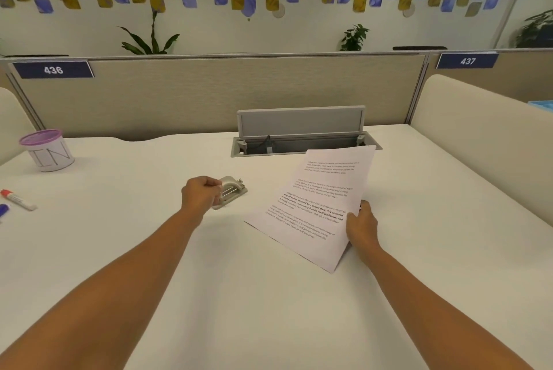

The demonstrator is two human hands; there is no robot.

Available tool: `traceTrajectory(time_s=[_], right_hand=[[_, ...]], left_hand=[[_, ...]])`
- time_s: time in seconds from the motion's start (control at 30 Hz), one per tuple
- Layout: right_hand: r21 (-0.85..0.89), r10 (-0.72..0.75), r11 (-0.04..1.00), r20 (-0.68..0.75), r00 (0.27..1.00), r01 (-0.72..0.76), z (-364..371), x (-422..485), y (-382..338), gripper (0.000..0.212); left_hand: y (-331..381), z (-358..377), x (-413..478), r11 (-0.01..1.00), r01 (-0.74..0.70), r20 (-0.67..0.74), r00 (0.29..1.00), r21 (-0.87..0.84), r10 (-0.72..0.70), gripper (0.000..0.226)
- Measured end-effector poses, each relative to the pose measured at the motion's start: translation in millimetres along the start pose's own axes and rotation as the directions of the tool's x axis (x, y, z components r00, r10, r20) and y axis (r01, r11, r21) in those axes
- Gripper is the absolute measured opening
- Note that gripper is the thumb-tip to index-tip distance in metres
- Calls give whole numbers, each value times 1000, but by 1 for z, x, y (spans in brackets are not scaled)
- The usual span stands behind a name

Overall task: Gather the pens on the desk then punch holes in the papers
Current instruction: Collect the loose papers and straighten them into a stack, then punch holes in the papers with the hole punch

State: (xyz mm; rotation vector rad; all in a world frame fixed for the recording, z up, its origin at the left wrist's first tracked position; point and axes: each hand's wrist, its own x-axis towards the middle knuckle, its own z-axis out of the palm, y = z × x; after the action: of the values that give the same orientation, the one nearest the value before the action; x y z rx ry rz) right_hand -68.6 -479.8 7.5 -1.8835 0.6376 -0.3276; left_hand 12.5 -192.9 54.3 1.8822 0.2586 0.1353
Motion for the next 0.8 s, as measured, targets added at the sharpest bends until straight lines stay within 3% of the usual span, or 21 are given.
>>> traceTrajectory(time_s=[0.13, 0.33, 0.47, 0.6, 0.7, 0.8], right_hand=[[-128, -66, 990, -1, 998, 65, 1, 5, 6, 41], [-267, -168, 951, -33, 985, 154, 10, 9, 11, 39], [-291, -172, 944, -29, 985, 156, 11, 12, 13, 37], [-305, -190, 937, -31, 981, 172, 12, 13, 14, 36], [-313, -204, 932, -36, 978, 183, 12, 14, 14, 36], [-313, -204, 932, -33, 978, 184, 12, 14, 15, 35]], left_hand=[[3, -1, 16, 950, -101, 24, 995, 295, 99, 20], [4, 6, 35, 803, -139, 146, 987, 580, 66, 44], [6, 15, 40, 720, -169, 237, 972, 673, 7, 48], [10, 21, 42, 674, -147, 211, 978, 724, -12, 40], [11, 25, 44, 717, -84, 163, 986, 692, -42, 10], [8, 27, 46, 757, 8, 123, 986, 653, -116, 28]])
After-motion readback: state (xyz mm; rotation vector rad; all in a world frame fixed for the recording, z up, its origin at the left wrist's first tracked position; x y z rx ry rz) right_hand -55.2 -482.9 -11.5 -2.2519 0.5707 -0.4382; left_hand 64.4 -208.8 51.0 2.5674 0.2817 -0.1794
